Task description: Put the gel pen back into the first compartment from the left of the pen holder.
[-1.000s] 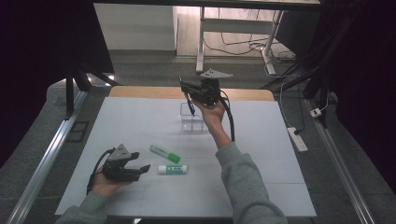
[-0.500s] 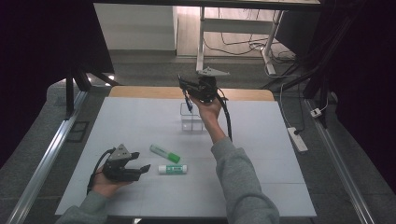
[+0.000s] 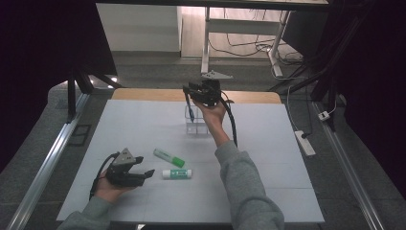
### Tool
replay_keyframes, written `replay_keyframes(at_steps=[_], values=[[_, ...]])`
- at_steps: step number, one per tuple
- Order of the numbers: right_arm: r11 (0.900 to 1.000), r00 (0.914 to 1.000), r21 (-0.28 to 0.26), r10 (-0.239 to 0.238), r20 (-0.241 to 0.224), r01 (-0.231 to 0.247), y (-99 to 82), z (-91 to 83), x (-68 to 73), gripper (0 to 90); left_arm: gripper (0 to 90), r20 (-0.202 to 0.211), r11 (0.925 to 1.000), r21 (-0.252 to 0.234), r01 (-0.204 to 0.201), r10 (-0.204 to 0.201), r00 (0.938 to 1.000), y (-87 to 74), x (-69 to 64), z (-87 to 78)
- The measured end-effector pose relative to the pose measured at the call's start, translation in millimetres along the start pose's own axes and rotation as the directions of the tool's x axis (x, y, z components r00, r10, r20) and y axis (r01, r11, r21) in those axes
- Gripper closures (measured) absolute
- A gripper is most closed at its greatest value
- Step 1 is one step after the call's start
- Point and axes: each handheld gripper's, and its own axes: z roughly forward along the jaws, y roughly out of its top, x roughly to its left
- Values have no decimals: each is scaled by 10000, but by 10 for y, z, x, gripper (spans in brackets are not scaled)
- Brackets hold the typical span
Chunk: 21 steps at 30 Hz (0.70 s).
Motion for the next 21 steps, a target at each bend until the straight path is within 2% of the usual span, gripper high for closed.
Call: replay_keyframes(at_steps=[4,6,10,21], values=[[9996,9999,273,-9,-140,13,-12,-51,3,507,301,1,10000,22,-39,39,10000,1,-3,4],[9993,9998,375,18,-215,-10,-10,-95,-2,498,301,-3,10000,24,-36,36,10000,1,-5,3],[9985,9976,450,329,-604,-302,3,-206,1,476,300,-36,10000,17,-14,14,10000,-1,-1,2],[9991,9974,415,0,-727,30,-67,-554,115,465,300,-103,10000,44,-7,7,9999,-4,0,2]])
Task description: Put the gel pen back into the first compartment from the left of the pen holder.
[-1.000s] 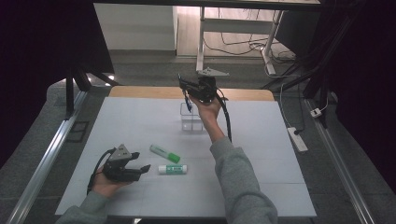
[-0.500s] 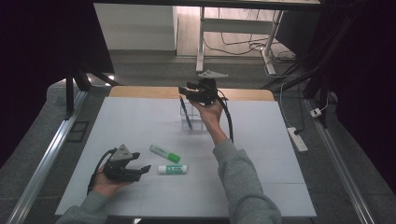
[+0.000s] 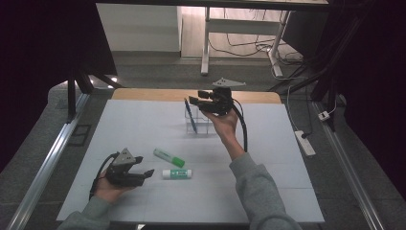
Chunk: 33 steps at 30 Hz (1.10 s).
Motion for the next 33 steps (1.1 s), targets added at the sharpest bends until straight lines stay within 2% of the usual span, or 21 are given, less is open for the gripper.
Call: replay_keyframes(at_steps=[7,11,18,22,30,33], values=[[9995,9995,132,-295,-85,296,-95,-166,84,466,300,-33,10000,19,-22,22,10000,1,-5,1],[9995,9994,227,-231,-239,237,-160,-272,99,465,300,-39,10000,25,-10,10,10000,0,1,-1],[9990,9994,298,-321,-159,326,-275,-511,140,470,300,-64,10000,38,-26,27,10000,-1,-4,-2],[9975,9988,512,-485,-11,485,-338,-638,141,467,299,-78,10000,66,-32,32,10000,0,-6,1],[9976,9996,632,-262,-61,266,-456,-825,135,466,299,-122,10000,61,-24,25,9999,-1,-7,-3],[9967,9992,708,-388,-6,387,-489,-883,153,466,299,-124,10000,70,-19,20,9999,-1,-5,-3]])
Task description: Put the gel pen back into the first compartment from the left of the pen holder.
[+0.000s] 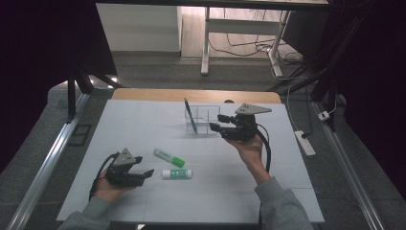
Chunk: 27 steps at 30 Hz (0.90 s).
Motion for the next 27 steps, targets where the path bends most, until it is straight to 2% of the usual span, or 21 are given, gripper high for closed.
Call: replay_keyframes(at_steps=[9,14,19,23,27], values=[[9999,9999,131,-29,139,27,-129,-139,11,466,299,-22,10000,29,-22,22,10000,1,-4,4],[9992,9998,355,-169,87,166,-186,-156,24,466,299,-47,10000,20,-5,5,10000,0,0,-1],[9986,9998,484,-194,-108,199,-254,-156,52,464,299,-24,9999,-31,104,-104,9999,-1,20,-5],[9950,9990,903,-417,-134,427,-302,-155,74,459,299,-18,9999,-45,110,-111,9999,-1,22,-5],[9940,9988,1022,-364,-339,397,-324,-176,93,459,299,-4,10000,-25,90,-90,10000,-1,20,-1]])
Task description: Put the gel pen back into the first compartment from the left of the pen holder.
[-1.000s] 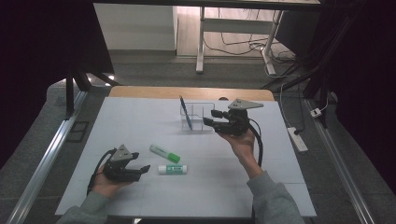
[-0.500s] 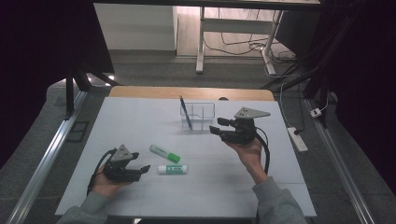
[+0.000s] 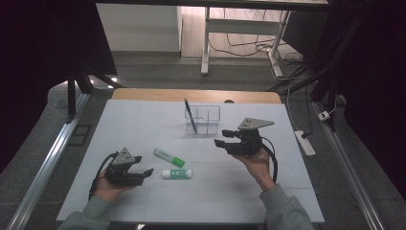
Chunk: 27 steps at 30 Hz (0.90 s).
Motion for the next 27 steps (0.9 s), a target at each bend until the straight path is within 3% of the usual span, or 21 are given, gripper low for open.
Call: replay_keyframes(at_steps=[20,27], values=[[9885,9955,1362,-551,-773,653,-74,241,183,444,297,21,9999,95,-88,88,10000,1,-8,19],[9856,9941,1526,-598,-907,732,-85,287,215,441,297,29,9999,91,-87,87,10000,0,-3,19]])
